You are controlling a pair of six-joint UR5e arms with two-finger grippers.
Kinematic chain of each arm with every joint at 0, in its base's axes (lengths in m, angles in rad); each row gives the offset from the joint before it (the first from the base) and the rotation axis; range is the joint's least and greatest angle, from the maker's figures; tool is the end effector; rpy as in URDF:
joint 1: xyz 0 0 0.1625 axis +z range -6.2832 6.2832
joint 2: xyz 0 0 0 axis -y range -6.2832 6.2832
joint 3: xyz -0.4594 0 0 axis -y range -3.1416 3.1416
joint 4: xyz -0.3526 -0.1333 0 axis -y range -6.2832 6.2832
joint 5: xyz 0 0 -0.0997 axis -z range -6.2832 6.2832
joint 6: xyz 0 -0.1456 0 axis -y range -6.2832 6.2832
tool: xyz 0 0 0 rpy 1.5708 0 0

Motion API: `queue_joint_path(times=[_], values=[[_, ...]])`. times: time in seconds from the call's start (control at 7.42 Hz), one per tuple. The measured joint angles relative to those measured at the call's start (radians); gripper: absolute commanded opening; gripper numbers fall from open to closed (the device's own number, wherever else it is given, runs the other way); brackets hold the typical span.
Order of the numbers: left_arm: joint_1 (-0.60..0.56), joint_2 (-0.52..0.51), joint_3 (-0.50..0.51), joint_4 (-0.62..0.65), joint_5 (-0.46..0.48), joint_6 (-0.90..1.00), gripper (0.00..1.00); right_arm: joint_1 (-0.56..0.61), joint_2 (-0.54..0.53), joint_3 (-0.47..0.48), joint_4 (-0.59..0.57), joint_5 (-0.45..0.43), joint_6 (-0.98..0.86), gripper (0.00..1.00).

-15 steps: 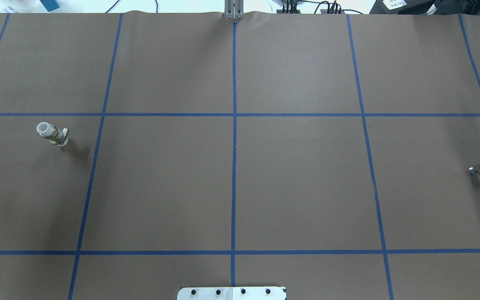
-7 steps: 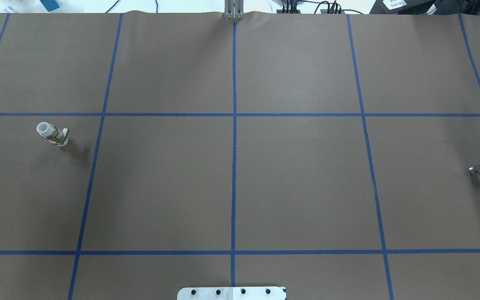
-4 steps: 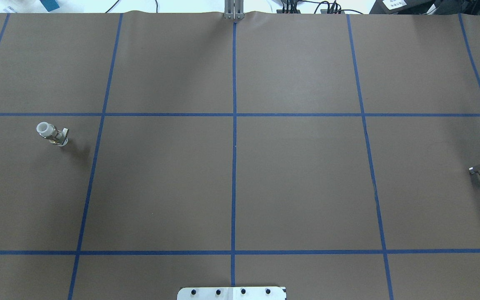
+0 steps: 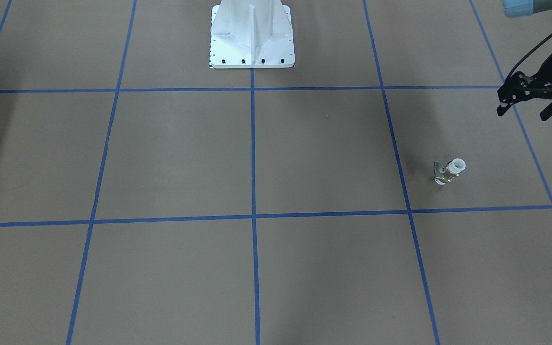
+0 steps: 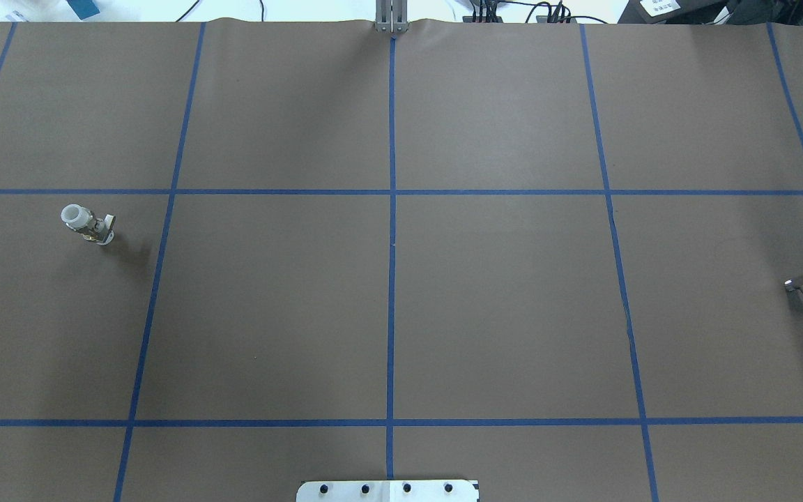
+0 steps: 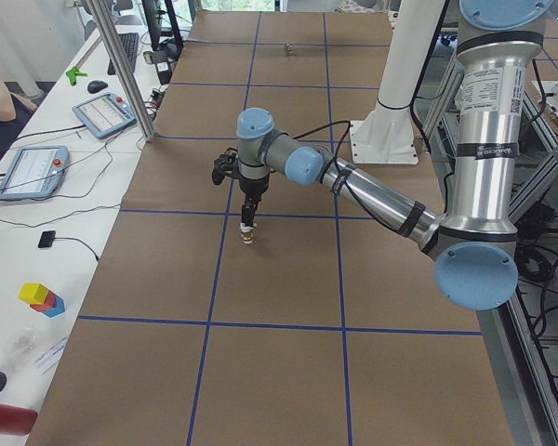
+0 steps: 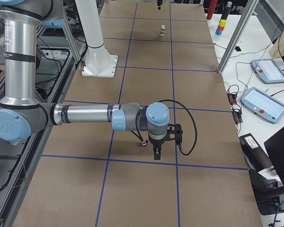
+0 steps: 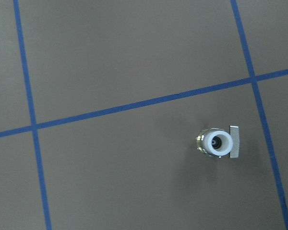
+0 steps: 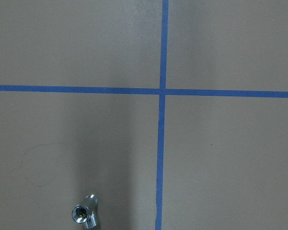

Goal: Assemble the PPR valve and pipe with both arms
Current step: 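Move the left gripper down over the white-and-brass valve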

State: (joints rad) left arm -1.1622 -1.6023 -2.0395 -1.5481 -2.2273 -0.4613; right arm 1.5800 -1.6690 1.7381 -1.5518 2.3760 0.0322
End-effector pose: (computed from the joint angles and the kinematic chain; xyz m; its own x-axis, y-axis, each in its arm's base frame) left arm 0.1441 -0.4448 0.5092 0.7082 0.1496 -0.6900 -0.0420 0.9845 0.1703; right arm 0.0321 -0.4146 0.6871 0.6929 -0.0250 0.7206 -0.0315 0.9974 0.0648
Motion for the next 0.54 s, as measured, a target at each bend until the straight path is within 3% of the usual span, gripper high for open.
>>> queue_joint_path(times=[0.54], values=[[0.113,-0.118,0.118,0.001,0.005,-0.143,1.00,0.000,-0.004,-0.003,-0.001,0.000,0.000,0.99]])
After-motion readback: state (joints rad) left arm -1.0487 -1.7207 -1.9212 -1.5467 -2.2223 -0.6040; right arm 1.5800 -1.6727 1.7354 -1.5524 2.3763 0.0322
